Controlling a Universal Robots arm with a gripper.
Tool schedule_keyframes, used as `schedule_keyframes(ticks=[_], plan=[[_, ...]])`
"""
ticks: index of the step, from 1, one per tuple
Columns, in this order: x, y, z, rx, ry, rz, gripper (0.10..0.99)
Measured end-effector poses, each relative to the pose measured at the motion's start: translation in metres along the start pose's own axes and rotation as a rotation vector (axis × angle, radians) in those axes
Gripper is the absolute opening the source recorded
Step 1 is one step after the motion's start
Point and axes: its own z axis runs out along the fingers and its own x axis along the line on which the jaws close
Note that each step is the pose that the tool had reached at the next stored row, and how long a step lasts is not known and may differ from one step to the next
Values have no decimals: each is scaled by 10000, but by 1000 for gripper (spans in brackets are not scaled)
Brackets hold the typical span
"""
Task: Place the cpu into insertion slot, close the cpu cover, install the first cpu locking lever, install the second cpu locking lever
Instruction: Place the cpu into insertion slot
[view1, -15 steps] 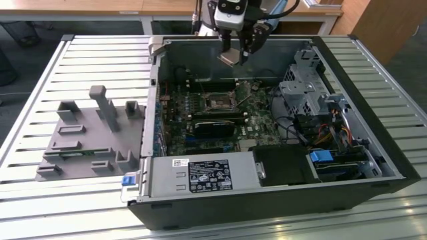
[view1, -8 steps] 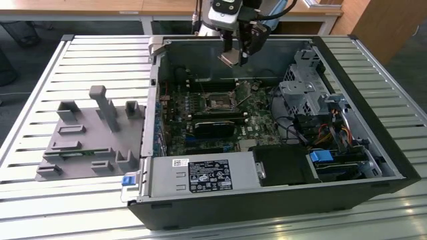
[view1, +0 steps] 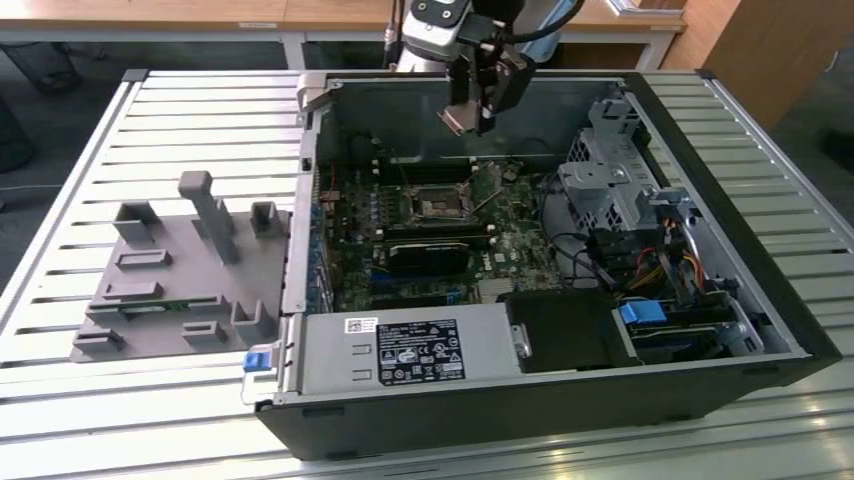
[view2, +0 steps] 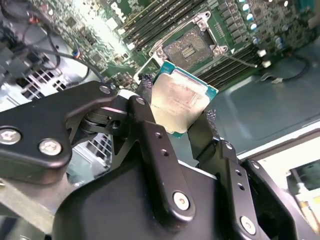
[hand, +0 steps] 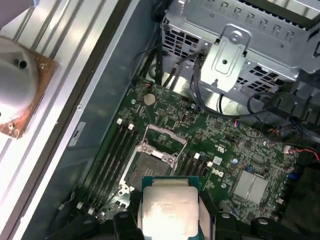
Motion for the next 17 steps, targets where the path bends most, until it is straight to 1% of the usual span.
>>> schedule_keyframes(ticks=[6,9,14,17], plan=[[0,-1,14,-17,-82,919,537],[0,-2,23,-22,-106,1179,537],[6,-3,55,-26,-130,1423,537],[11,-2,80,-33,-160,1758,537]])
